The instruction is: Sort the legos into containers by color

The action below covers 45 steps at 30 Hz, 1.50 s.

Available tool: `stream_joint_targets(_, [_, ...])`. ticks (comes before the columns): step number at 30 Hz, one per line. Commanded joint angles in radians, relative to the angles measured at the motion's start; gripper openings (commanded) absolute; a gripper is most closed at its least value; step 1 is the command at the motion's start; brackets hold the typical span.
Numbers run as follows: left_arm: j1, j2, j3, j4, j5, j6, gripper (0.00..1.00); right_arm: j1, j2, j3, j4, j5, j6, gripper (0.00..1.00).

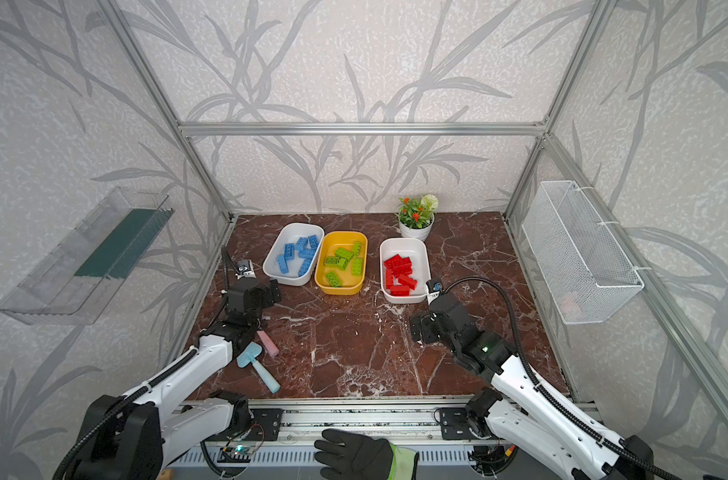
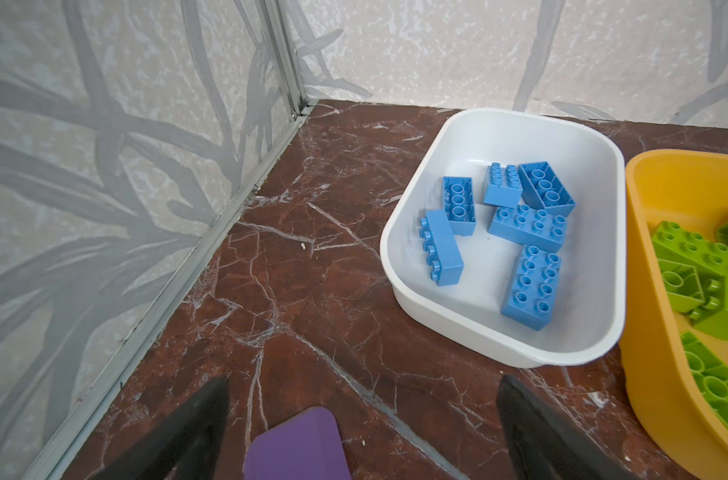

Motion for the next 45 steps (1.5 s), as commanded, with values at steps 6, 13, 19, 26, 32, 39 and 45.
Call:
stream_joint_targets(6, [0.027,0.168,-0.063,0.359,-0.074,0.07,0.99,-0.033,-0.097,-0.282,0.57,0.258,-0.31,0.99])
stream_joint_targets(13, [0.046,0.28,-0.039,0.424,-0.069,0.105,0.99,-0.29,0.11,-0.412,1.048,0.172,-0.357,0.99])
stream_joint_targets(19, [0.1,0.367,-0.088,0.613,-0.004,0.096,0.99,-0.384,0.471,-0.412,1.428,0.139,-0.408,0.99])
stream_joint_targets(26, [0.177,0.417,-0.052,0.57,0.152,0.058,0.99,-0.458,0.906,-0.377,1.854,0.02,-0.396,0.99])
stream_joint_targets(32, [0.182,0.418,-0.052,0.569,0.162,0.056,0.99,-0.531,0.807,-0.252,1.469,-0.109,-0.32,0.99])
stream_joint_targets(39, [0.182,0.417,-0.052,0.567,0.162,0.056,0.99,-0.544,0.819,-0.236,1.456,-0.129,-0.314,0.99])
stream_joint_targets(45, [0.182,0.417,-0.052,0.568,0.162,0.056,0.99,-0.545,0.826,-0.238,1.471,-0.129,-0.316,0.99])
